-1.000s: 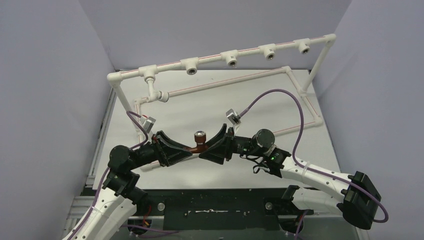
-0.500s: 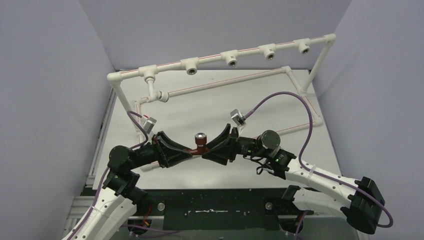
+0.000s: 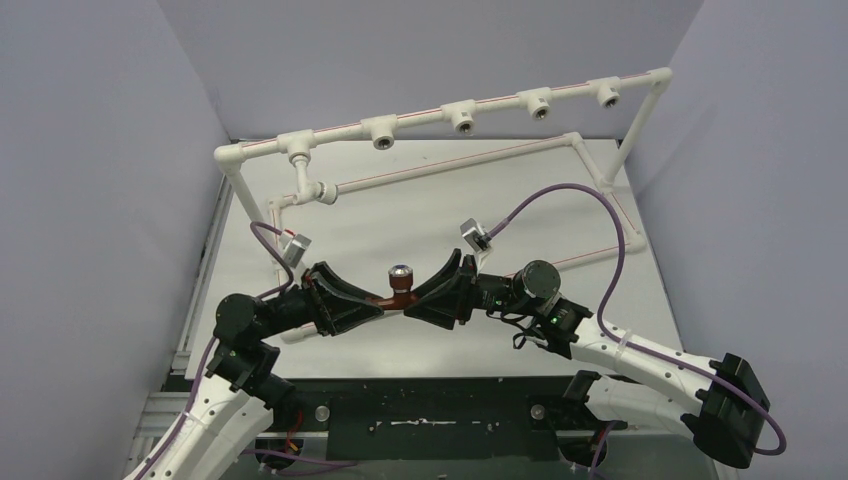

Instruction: Install the water faucets

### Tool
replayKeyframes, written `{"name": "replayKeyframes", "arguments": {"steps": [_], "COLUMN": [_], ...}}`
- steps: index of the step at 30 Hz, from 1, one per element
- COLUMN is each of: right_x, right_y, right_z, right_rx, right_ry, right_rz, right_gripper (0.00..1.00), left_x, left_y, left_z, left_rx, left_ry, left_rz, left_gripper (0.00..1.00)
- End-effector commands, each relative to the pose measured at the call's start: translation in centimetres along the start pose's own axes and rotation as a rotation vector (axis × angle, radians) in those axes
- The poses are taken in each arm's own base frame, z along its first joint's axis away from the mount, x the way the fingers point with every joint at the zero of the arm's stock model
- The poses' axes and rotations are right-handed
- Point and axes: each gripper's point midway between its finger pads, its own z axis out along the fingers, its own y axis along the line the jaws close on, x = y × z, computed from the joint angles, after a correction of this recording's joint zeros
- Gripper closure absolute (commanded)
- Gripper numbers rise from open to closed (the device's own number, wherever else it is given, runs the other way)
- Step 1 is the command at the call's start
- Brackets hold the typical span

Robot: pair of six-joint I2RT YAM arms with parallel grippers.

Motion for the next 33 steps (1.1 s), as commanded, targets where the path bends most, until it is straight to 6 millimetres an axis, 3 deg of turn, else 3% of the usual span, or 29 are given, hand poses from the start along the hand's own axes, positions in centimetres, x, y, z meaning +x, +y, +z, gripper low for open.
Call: {"name": "replayKeyframes", "arguments": {"steps": [1,13,15,18,24,28,31,33], "right_x": [-1.7,-2.0,-1.9,-1.7,-1.4,-1.5,-1.7,-1.9], "right_y": [1.4,2.1,2.1,2.2,2.5,2.3,2.3,2.2], "right_z": [-0.2,0.2,0.2,0.4,0.6,0.4,0.2,0.0], "right_rx": [-0.046,-0.074,-0.076,-0.081,-0.079,-0.050,-0.033,-0.014], "right_ry": [-0.053,-0.060,-0.056,-0.049,-0.042,-0.047,-0.048,-0.050], "right_rz": [-0.055,-0.061,-0.060,-0.062,-0.081,-0.100,-0.111,-0.120], "right_gripper": [0.63,0.64,0.72,1.00,1.00,1.00,1.00,1.00], "left_x": [-0.6,-0.4,-0.3,-0.3,0.0,0.0,-0.3,-0.4], "left_y": [-1.8,-1.7,-1.7,-1.7,-0.8,-0.6,-0.2,0.2], "left_z": [0.0,0.0,-0.1,-0.1,0.0,0.0,0.0,0.0], "left_rx": [0.073,0.080,0.080,0.079,0.055,0.041,-0.004,-0.037], "left_ry": [-0.019,-0.010,-0.010,-0.010,-0.002,0.002,-0.001,-0.001], "left_rz": [0.053,0.048,0.049,0.047,0.034,0.037,0.056,0.070], "left_gripper": [1.00,1.00,1.00,1.00,1.00,0.88,0.72,0.56]}}
